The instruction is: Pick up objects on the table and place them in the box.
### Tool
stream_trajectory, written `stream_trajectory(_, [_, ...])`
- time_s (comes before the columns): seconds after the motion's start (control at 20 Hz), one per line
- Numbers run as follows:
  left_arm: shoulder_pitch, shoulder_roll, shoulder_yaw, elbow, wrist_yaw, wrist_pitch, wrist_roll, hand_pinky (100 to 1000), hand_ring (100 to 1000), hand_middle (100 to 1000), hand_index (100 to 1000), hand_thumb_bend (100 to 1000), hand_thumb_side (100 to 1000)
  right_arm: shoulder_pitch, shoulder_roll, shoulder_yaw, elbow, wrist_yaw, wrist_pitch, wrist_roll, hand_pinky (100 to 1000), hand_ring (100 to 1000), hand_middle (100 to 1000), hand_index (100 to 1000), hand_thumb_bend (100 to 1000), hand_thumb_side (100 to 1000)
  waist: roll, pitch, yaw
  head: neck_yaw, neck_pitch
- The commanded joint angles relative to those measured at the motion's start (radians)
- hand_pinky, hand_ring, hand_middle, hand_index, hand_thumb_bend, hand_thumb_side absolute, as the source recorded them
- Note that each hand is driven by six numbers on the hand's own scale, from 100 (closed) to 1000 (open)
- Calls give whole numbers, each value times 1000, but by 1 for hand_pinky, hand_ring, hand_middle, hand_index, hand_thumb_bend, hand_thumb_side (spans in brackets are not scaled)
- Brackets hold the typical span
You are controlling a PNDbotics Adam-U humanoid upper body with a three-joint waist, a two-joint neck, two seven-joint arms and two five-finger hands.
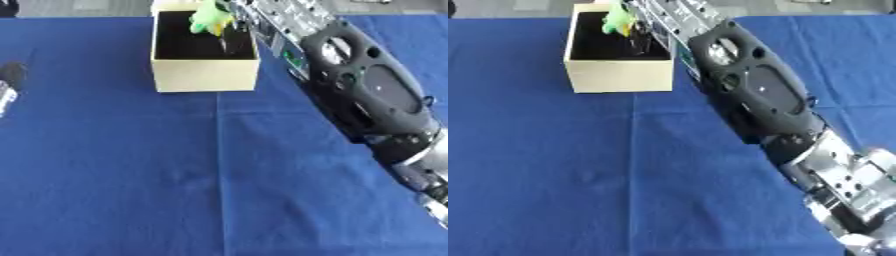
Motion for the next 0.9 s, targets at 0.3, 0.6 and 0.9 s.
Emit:
stream_trajectory(0.3, [-1,9,7,-14,3,3,-6,437,568,567,749,378,556,-31,4,-18,-7,79,-61,32,908,990,892,951,259,601,6,-27,1,3,2])
stream_trajectory(0.6, [2,7,8,-14,4,6,-10,435,566,564,749,378,555,-35,8,-27,5,128,-94,3,922,1000,903,954,404,748,5,-31,3,6,5])
stream_trajectory(0.9, [7,5,10,-14,4,6,-10,430,560,557,745,368,549,-37,13,-41,14,186,-131,13,933,996,902,963,433,816,8,-34,4,5,5])
